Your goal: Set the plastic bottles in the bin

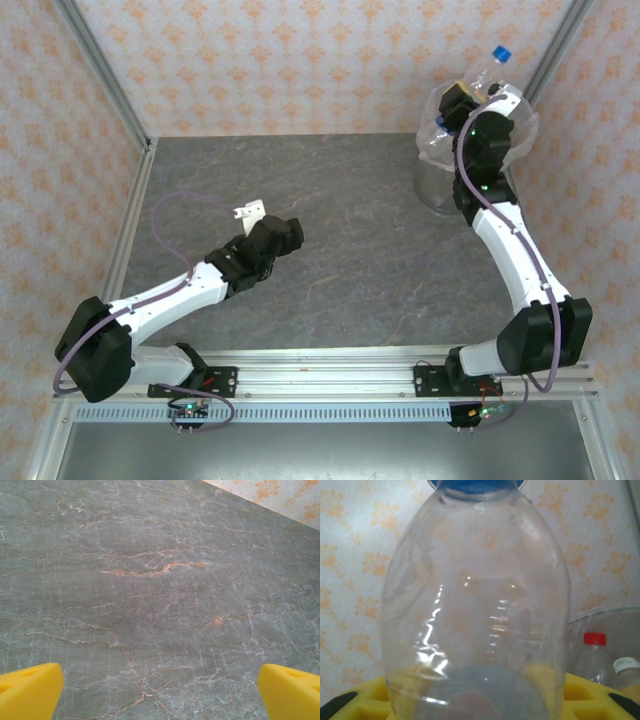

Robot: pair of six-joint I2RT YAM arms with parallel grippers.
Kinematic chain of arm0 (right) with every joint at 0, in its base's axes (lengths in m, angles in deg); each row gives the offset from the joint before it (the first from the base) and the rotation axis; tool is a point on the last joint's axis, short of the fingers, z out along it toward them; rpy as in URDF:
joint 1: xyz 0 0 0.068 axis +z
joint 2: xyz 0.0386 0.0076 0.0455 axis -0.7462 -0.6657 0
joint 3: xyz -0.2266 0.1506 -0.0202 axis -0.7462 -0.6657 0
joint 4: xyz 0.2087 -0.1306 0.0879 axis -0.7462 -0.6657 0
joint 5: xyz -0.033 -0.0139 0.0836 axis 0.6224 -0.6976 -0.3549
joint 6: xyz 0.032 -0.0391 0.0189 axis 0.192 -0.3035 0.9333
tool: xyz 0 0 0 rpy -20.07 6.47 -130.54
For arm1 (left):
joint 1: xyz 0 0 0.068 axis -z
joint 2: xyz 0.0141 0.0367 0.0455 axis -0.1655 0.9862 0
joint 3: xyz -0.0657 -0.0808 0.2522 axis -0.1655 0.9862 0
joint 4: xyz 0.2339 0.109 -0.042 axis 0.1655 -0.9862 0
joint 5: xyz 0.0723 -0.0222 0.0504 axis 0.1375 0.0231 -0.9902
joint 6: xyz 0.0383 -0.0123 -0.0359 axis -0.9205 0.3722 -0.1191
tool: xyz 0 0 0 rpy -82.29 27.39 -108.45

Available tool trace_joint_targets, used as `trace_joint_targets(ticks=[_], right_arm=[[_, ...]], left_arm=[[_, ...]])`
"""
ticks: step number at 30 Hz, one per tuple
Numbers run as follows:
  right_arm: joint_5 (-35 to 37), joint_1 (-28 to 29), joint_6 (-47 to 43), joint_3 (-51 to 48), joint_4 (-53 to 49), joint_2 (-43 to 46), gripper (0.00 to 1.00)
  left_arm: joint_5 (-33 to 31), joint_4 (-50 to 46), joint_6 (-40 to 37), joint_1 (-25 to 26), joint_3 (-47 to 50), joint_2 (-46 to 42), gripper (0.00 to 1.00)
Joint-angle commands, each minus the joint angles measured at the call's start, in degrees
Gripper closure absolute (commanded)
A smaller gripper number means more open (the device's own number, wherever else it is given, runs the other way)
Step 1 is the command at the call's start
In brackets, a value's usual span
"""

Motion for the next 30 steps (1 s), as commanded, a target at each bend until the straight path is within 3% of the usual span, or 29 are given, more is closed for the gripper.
trace_joint_targets(ticks=[1, 11, 14, 22, 30], right_arm=[[0.72, -2.32, 0.65, 4.10, -0.41, -2.17, 0.55], [5.93, -10.07, 13.10, 8.77, 3.89, -11.68, 0.55], [7.50, -10.76, 13.03, 10.71, 3.46, -13.91, 0.56], [9.84, -12.04, -0.43, 13.02, 7.00, -18.49, 0.55], [8.37, -12.12, -19.30, 18.89, 1.85, -23.03, 0.55]], left_arm=[[-2.45, -1.85, 0.61, -0.40, -1.33, -1.19, 0.00], [-2.56, -2.35, 0.90, -0.40, -1.01, -1.48, 0.00], [-2.58, -2.42, 0.89, -0.40, -0.82, -1.82, 0.00], [-3.61, -2.22, 0.72, -0.40, 0.76, -3.06, 0.00], [-3.72, -2.02, 0.72, -0.42, 0.78, -2.73, 0.00]])
